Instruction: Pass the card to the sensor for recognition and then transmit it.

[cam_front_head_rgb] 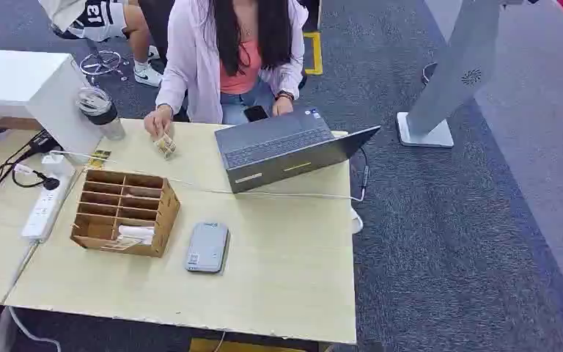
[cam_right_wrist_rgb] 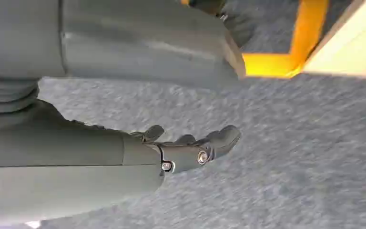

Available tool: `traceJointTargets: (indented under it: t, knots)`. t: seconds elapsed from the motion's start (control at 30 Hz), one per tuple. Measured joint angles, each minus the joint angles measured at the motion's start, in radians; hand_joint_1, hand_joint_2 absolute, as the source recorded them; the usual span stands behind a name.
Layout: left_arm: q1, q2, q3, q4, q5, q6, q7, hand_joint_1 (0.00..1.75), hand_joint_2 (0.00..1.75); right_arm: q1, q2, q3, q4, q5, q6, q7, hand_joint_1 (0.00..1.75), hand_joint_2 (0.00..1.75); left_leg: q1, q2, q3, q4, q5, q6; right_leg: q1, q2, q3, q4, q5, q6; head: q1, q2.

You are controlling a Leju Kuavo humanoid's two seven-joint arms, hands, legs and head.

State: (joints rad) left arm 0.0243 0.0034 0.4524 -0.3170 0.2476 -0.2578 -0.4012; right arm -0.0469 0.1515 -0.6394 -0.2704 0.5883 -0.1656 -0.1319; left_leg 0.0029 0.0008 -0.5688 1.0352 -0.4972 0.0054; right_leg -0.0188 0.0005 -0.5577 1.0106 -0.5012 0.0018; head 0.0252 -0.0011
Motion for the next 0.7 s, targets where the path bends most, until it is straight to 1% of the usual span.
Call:
traceJointTargets:
  t: [0.13, 0.2, 0.23, 0.37, 0.53, 0.57, 0.63, 0.7]
  knots:
    - [-0.025, 0.015, 0.027, 0.0, -0.024, -0.029, -0.078, 0.0, 0.0, -0.011, 0.009, -0.044, 0.015, 0.073, -0.037, 0.084, 0.0, 0.0, 0.0, 0.0, 0.0, 0.0, 0.0, 0.0, 0.0, 0.0, 0.0, 0.0, 0.0, 0.0, 0.0, 0.0]
    - [-0.029, 0.018, 0.029, 0.0, -0.035, -0.036, -0.103, 0.0, 0.0, -0.01, 0.01, -0.05, 0.016, 0.094, -0.044, 0.107, 0.0, 0.0, 0.0, 0.0, 0.0, 0.0, 0.0, 0.0, 0.0, 0.0, 0.0, 0.0, 0.0, 0.0, 0.0, 0.0]
    - [-0.03, 0.018, 0.029, -0.002, -0.038, -0.037, -0.105, 0.0, 0.0, -0.01, 0.01, -0.05, 0.017, 0.097, -0.044, 0.111, 0.0, 1.75, 0.0, 0.0, 0.001, 0.0, 0.0, 0.0, 0.0, 0.0, 0.0, 0.0, 0.0, 0.0, -0.001, 0.0]
    - [-0.029, 0.01, 0.051, -0.073, -0.082, -0.069, -0.144, 0.0, 0.0, -0.015, 0.012, -0.072, 0.022, 0.132, -0.051, 0.15, 0.0, 1.75, 0.0, 0.0, 0.0, 0.001, 0.001, 0.0, 0.0, 0.0, 0.0, 0.0, 0.0, 0.0, 0.001, 0.0]
    - [-0.027, -0.006, 0.093, -0.2, -0.147, -0.125, -0.187, 0.0, 0.0, -0.019, 0.016, -0.101, 0.03, 0.169, -0.053, 0.191, 0.0, 1.75, 0.0, 0.0, 0.0, 0.0, 0.001, 0.0, 0.0, 0.0, 0.0, 0.0, 0.001, 0.0, 0.001, 0.0]
    - [-0.027, -0.009, 0.097, -0.211, -0.154, -0.133, -0.195, 0.0, 0.0, -0.019, 0.016, -0.102, 0.03, 0.171, -0.053, 0.195, 0.0, 1.75, 0.0, 0.0, 0.0, 0.0, 0.001, 0.0, 0.0, 0.0, 0.001, 0.0, 0.001, 0.0, 0.002, 0.0]
    - [-0.028, -0.008, 0.097, -0.211, -0.155, -0.134, -0.194, 0.0, 0.0, -0.019, 0.016, -0.102, 0.03, 0.174, -0.053, 0.196, 0.0, 1.75, 0.0, 0.001, 0.001, 0.0, 0.001, 0.0, 0.0, 0.001, 0.0, 0.0, 0.001, -0.001, 0.001, 0.0]
    - [-0.019, -0.016, 0.104, -0.251, -0.163, -0.14, -0.197, 0.0, 0.0, -0.019, 0.016, -0.106, 0.031, 0.176, -0.053, 0.201, 0.0, 1.75, 0.0, 0.001, 0.0, 0.001, 0.001, 0.001, 0.0, 0.001, 0.0, 0.0, 0.001, -0.001, 0.001, 0.0]
